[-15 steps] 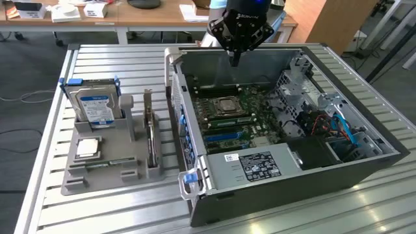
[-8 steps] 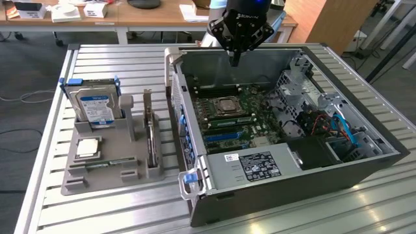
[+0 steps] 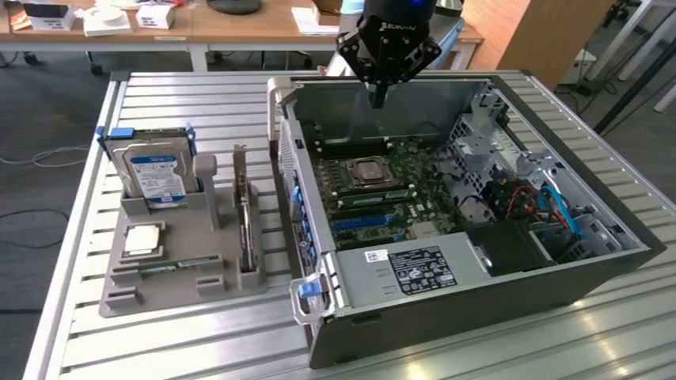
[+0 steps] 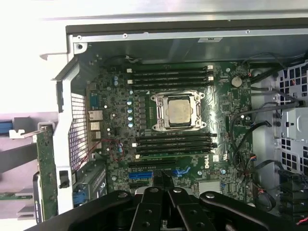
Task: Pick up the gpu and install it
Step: 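Reach for the gpu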
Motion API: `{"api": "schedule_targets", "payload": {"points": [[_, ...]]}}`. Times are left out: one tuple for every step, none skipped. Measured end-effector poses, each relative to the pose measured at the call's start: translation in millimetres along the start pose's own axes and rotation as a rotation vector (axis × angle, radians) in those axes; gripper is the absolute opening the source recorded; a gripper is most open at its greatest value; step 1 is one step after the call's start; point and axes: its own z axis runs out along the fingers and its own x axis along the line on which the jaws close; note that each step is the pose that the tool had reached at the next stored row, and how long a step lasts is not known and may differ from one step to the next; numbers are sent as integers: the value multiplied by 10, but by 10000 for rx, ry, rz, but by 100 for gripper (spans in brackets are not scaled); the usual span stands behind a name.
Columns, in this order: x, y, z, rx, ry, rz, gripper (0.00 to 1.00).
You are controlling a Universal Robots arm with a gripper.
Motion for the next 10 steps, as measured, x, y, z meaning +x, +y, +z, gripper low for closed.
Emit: {"api": "schedule_targets", "payload": {"points": [[15,-1,1,-1,0,0,11],[31,-2,1,-2,-1,0,11],[47,-3,1,-1,-1,1,11],[64,-4,2,-1,-1,0,11],[80,-6,2,-1,-1,0,11],[95,-7,2,-1,-1,0,11],[113,-8,2,-1,-1,-1,11],[128,-9,2,-1,-1,-1,11],[146,-11,3,-2,-1,0,11],[165,-12,3,-1,-1,0,11]]}}
